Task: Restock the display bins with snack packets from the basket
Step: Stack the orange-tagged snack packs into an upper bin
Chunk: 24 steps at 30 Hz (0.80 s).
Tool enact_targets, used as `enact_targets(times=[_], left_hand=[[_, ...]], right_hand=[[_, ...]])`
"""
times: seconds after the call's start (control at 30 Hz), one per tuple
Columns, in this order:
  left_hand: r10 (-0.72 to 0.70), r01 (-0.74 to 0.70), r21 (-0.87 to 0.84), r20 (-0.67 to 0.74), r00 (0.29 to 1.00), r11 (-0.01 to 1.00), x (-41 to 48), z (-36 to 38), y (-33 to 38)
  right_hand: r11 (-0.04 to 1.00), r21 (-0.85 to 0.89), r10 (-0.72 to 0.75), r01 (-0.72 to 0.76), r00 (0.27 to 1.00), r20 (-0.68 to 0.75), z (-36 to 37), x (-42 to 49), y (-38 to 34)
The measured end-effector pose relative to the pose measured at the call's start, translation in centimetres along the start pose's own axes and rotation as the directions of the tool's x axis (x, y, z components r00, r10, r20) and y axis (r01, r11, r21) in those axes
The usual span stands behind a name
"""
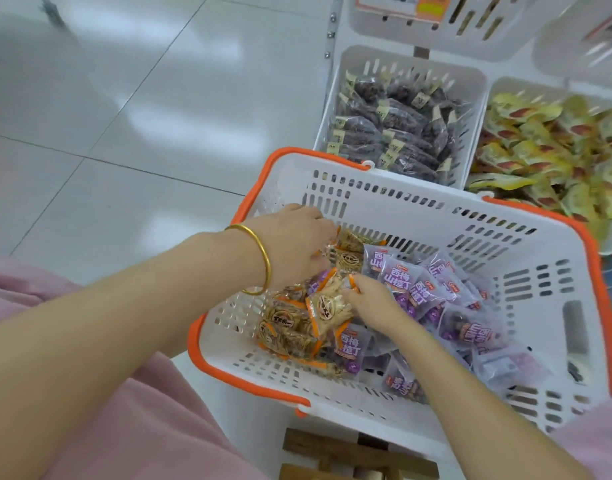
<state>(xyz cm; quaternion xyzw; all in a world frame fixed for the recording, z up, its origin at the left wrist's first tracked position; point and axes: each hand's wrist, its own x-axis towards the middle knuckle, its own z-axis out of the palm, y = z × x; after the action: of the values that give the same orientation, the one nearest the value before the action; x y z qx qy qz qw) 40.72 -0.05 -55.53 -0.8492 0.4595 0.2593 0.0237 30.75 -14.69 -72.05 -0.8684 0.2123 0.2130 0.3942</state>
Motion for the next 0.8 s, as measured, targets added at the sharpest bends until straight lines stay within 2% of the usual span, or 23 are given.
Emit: enact_targets(times=[0.1,0.2,0.27,0.33,0.4,0.43,0.5,0.57,0.67,0.7,0.8], left_hand=[[-0.108,0.1,-0.148,-0.047,0.993,0.984,1.1,-0.7,0.5],[-0.226,0.209,-0.374,-0.002,0.974,0.904,2.4,-1.0,1.4],[-0.223,0.207,-0.503,0.028,0.974,0.839,3.3,-1.4,2.1],[-0.166,0.137,-0.474,-0.02,0.986,0.87,3.8,-2.2,2.9],[-0.172,0.113,-0.464,-0.087,0.981,0.878,4.1,-3.2,3.5],[-0.185,0.104,-0.52,-0.107,0.977,0.848,4.3,-3.5,3.5],[-0.239,0.098,-0.707,-0.103,0.965,0.7,4.6,-3.9,3.3],[-0.287,0.112,-0.838,-0.055,0.956,0.533,4.7,-4.1,3.2],[-0.317,0.117,-0.933,0.003,0.948,0.341,4.9,-4.1,3.2],[-0.324,0.109,-0.95,0.009,0.946,0.293,5.1,-4.1,3.2],[-0.315,0.071,-0.978,0.006,0.949,0.195,5.5,-4.2,3.3]], right_hand=[[0.952,0.302,-0.075,0.059,0.996,0.042,-5.8,-3.1,-0.9],[0.831,0.542,-0.186,0.128,0.981,0.054,-10.4,-6.3,-2.5],[0.767,0.611,-0.261,0.196,0.965,0.017,-11.8,-7.8,-3.6],[0.743,0.623,-0.285,0.246,0.958,-0.038,-12.3,-8.8,-3.8],[0.721,0.643,-0.227,0.259,0.965,-0.134,-12.6,-9.3,-3.1],[0.7,0.665,-0.166,0.259,0.965,-0.202,-12.8,-9.5,-2.4],[0.619,0.748,0.001,0.238,0.953,-0.304,-13.3,-9.8,-1.1],[0.471,0.848,0.109,0.242,0.938,-0.329,-14.0,-10.0,-0.3],[0.286,0.915,0.116,0.284,0.938,-0.327,-14.3,-10.0,0.3],[0.267,0.92,0.083,0.286,0.945,-0.318,-14.3,-10.0,0.2],[0.3,0.906,0.011,0.298,0.949,-0.316,-13.7,-10.0,-0.5]])
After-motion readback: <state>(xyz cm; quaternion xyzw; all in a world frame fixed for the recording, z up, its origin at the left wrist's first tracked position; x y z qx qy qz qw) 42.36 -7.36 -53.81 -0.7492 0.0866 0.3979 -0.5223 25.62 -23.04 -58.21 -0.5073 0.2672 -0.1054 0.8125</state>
